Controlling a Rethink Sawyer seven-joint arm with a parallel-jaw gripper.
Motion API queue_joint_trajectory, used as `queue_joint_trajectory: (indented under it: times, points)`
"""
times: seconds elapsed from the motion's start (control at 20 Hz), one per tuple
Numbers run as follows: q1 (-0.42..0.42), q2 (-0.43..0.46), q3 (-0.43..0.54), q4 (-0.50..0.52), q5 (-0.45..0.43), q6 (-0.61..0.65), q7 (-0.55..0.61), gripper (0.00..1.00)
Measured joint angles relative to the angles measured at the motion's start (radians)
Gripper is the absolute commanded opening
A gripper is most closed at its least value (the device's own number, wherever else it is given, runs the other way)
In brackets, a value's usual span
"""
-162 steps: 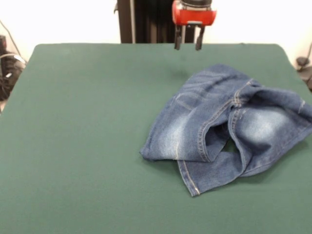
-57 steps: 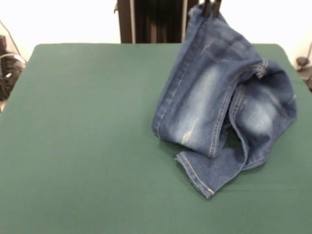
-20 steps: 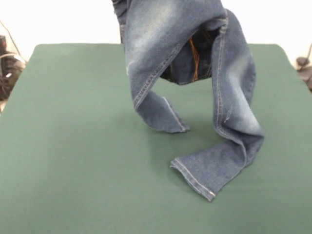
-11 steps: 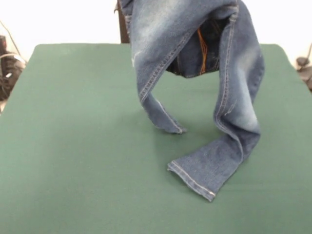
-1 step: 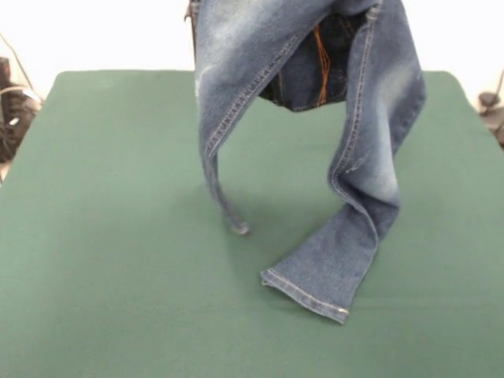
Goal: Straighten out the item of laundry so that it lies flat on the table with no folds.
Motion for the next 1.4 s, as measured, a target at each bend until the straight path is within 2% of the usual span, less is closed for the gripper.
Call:
queue_joint_trajectory:
  times: [0.55, 0.95, 1.25, 1.35, 1.4]
  points:
    - [0.001, 0.090, 0.107, -0.215, -0.112, 0.117, -0.035, 0.00]
    - [0.002, 0.171, 0.201, -0.384, -0.251, 0.228, -0.152, 0.00]
    - [0.002, 0.192, 0.222, -0.415, -0.268, 0.236, -0.179, 0.00]
    - [-0.004, 0.184, 0.214, -0.384, -0.224, 0.213, -0.179, 0.00]
    - [-0.012, 0.163, 0.202, -0.333, -0.181, 0.173, -0.179, 0.00]
